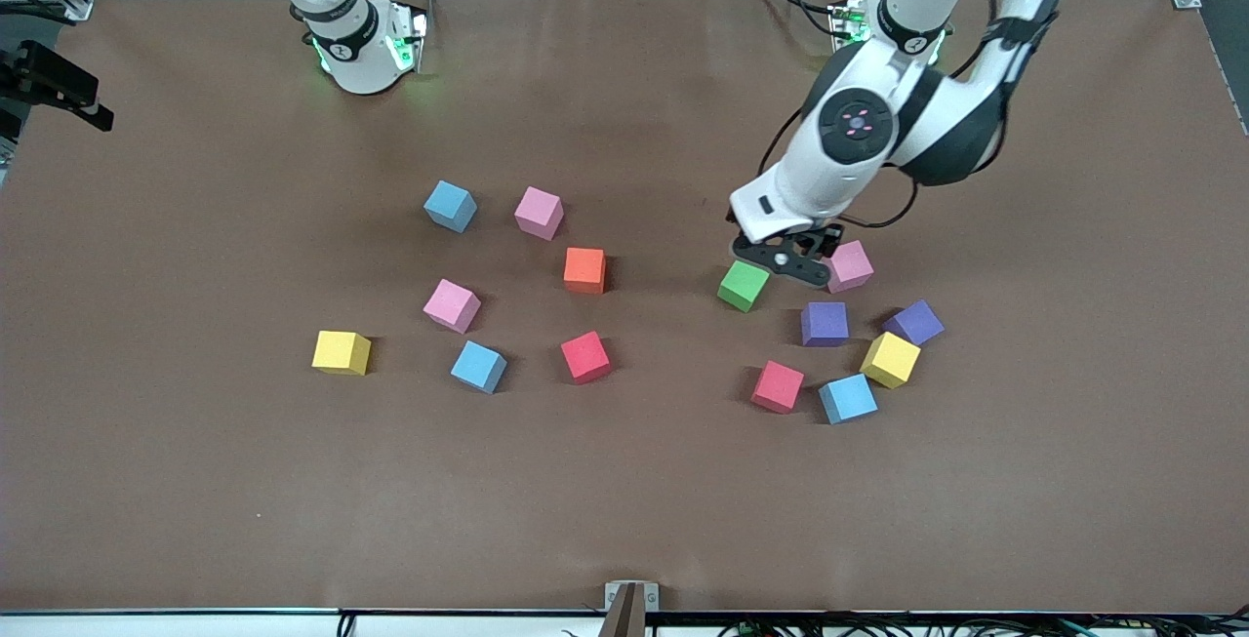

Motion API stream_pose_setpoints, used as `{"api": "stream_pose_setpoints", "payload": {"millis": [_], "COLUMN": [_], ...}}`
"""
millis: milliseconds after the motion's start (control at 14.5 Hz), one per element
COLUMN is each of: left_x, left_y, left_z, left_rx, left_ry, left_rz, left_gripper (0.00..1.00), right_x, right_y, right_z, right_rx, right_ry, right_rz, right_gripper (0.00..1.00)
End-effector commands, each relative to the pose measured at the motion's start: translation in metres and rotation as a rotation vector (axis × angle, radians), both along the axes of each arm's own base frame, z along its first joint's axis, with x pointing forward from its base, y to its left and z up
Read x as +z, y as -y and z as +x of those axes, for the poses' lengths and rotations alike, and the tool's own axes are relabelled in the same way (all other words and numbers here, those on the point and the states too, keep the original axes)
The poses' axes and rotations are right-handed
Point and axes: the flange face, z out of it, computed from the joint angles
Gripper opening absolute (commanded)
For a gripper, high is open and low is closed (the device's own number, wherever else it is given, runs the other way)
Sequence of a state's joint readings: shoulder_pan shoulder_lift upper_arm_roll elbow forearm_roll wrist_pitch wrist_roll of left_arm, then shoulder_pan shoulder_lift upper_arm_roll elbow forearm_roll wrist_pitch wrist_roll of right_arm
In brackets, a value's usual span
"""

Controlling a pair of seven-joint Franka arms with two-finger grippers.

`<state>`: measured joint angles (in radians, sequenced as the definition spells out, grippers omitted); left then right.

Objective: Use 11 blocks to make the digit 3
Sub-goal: 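Reach down and grasp the green block with the left gripper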

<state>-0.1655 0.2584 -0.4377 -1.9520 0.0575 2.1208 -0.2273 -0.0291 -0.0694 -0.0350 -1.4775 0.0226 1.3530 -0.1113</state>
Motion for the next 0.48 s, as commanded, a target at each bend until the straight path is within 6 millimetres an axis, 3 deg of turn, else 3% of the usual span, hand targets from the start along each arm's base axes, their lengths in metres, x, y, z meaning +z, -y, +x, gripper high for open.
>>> {"api": "stream_pose_setpoints", "payload": {"millis": [0,414], "left_x": [-0.032,-0.097], "left_y": [0.001,-0.003], "left_z": [-0.017,-0.030], "left_rx": [-0.021,-0.092], "left_ry": [0.051,0.123], "left_rz": [-0.011,-0.048], "left_gripper": [1.00,1.00], "right_x": [-0.002,-0.017], "right_y": [0.005,0.013], "right_z": [0.004,0.021], "right_rx": [0.008,-0.006], "right_ry": [0.003,0.012], "right_rz": [-0.007,-0.010], "right_gripper": [1.00,1.00]}}
